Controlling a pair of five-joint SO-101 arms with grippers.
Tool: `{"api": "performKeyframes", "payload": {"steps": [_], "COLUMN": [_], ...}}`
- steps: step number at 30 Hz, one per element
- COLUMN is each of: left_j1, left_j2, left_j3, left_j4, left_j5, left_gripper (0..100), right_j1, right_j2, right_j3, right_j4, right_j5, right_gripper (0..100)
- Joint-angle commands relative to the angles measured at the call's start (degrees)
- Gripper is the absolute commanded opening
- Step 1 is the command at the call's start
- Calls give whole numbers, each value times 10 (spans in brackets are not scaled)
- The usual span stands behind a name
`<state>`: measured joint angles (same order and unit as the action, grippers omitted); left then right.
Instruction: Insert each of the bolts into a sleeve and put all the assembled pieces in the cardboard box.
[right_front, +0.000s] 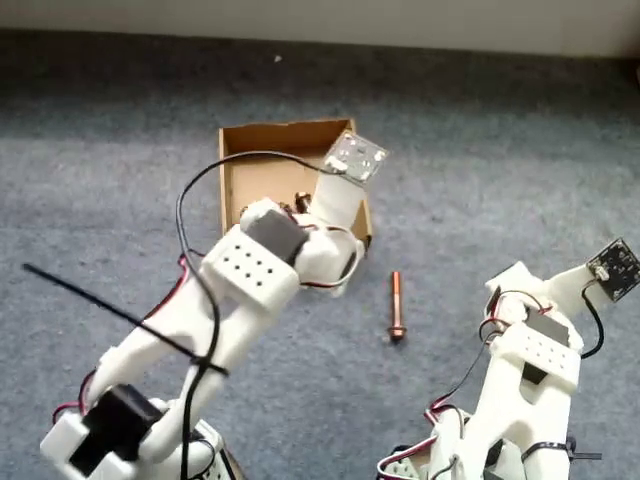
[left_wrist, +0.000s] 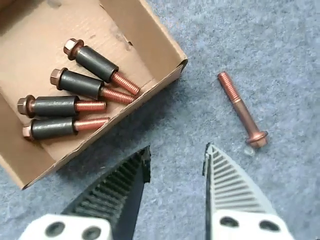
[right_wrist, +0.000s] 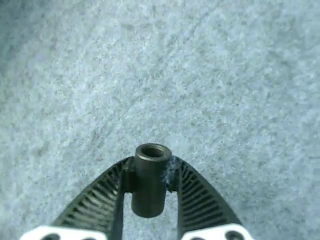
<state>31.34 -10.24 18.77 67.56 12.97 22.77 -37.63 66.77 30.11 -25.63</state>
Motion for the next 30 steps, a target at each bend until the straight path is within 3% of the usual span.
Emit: {"api": "performKeyframes", "payload": {"steps": [1,10,24,30], "left_j1": [22,66,117,113], "left_j2": [86,261,501,552], "left_j3": [-65,-190,-386,-463], "left_j4": [-32,-50,-46,19], "left_j5": [37,122,149,148], "left_gripper": [197,197,191,29], "right_j1": [10,31,29,30], "right_j2": [-22,-22,-22,-23], "right_j3": [-7,-7,-7,-7], "right_j4": [-13,-13,-13,-13], "right_j5": [-7,-8,-7,-7], "right_gripper": [5,5,5,5]}}
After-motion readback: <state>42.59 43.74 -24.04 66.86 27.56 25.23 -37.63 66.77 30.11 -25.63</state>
